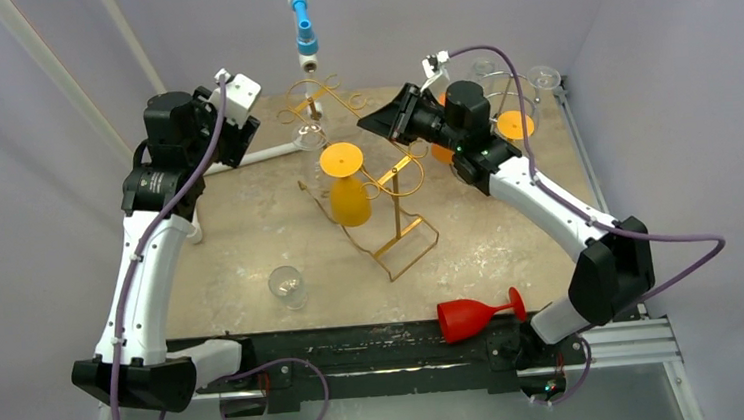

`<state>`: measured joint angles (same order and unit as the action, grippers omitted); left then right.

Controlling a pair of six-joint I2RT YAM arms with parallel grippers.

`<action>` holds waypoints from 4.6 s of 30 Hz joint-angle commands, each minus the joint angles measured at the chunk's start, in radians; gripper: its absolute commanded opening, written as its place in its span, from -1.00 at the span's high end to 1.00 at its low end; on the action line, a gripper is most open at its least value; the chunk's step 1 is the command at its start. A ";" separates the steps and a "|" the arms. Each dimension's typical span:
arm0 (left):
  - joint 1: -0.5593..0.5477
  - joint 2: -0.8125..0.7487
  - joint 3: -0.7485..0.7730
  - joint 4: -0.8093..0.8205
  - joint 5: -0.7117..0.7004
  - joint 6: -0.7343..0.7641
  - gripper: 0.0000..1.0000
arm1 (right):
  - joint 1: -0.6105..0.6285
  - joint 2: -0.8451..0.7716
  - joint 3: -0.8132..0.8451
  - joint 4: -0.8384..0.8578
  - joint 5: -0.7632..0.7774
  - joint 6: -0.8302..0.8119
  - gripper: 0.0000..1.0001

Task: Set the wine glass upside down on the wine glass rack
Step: Adjust the wine rack at the center of the board.

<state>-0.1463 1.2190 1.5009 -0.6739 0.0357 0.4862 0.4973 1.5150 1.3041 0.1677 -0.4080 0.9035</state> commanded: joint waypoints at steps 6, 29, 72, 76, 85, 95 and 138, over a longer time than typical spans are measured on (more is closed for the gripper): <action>-0.003 -0.040 0.020 -0.007 0.034 -0.045 -0.16 | -0.006 -0.049 -0.130 0.087 0.210 0.040 1.00; -0.003 -0.096 0.082 -0.097 0.108 -0.076 -0.17 | 0.161 -0.146 -0.288 0.231 0.723 0.182 1.00; -0.003 -0.113 0.085 -0.100 0.051 -0.021 -0.18 | -0.129 0.078 0.409 -0.583 -0.280 -0.419 -0.98; -0.003 -0.115 0.075 -0.096 0.049 -0.021 -0.18 | -0.128 0.078 0.395 -0.588 -0.329 -0.423 -0.98; -0.003 -0.124 0.058 -0.089 0.040 -0.010 -0.18 | -0.131 0.070 0.357 -0.574 -0.406 -0.423 -0.91; -0.003 -0.131 0.042 -0.083 0.032 -0.003 -0.18 | -0.132 0.097 0.376 -0.561 -0.510 -0.404 0.18; -0.003 -0.116 0.174 -0.153 0.407 -0.203 -0.13 | 0.104 -0.121 -0.233 0.271 0.472 0.296 1.00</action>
<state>-0.1463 1.1213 1.6203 -0.8345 0.3668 0.3298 0.5541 1.4170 1.1149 0.3199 -0.2043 1.2995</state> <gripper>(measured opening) 0.565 0.108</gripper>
